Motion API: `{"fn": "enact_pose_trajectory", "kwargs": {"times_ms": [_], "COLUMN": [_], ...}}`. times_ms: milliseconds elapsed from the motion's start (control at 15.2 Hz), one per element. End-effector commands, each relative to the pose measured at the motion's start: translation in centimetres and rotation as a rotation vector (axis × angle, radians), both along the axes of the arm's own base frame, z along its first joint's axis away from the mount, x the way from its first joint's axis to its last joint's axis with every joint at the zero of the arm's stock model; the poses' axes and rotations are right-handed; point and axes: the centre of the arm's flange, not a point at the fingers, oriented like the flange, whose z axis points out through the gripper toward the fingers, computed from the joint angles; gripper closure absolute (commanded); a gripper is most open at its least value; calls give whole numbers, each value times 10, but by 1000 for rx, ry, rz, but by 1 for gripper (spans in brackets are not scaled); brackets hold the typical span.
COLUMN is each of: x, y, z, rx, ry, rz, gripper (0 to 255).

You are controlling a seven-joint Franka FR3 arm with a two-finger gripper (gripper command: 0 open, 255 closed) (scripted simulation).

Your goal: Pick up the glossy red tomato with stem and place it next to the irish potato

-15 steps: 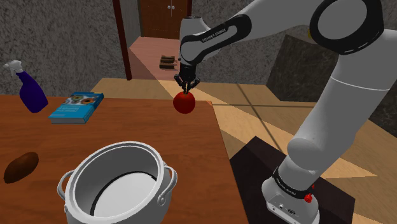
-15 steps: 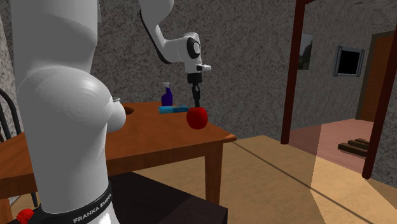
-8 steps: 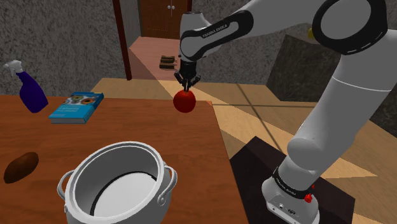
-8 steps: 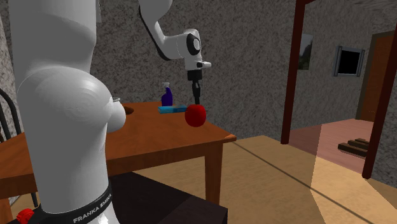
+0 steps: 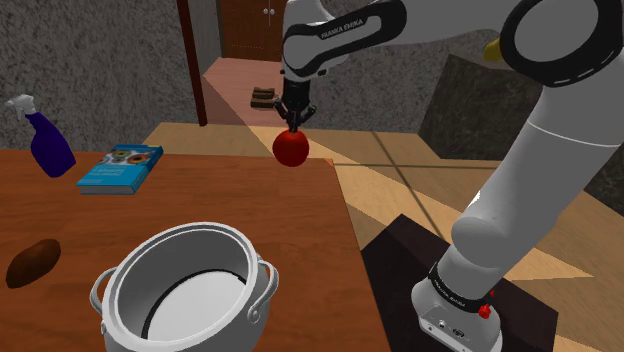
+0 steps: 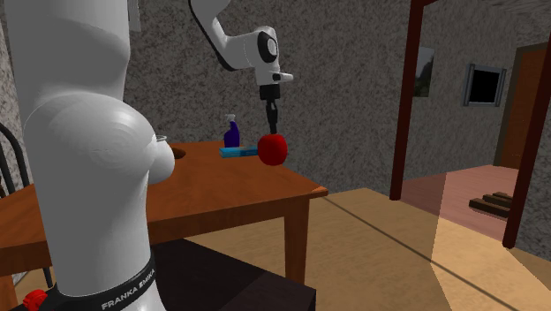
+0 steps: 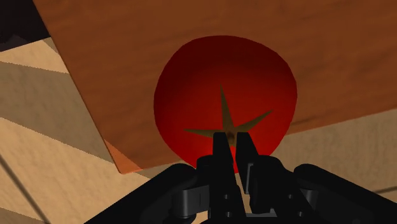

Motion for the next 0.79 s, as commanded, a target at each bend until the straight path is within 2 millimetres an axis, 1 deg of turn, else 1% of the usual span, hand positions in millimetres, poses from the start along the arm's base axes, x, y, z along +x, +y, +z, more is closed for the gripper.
{"fn": "enact_pose_trajectory", "kwargs": {"times_ms": [0, 726], "x": [0, 0], "y": [-1, -1], "z": [11, 69], "rx": [0, 0], "ry": [0, 0], "rz": [0, 0], "gripper": [255, 255]}}
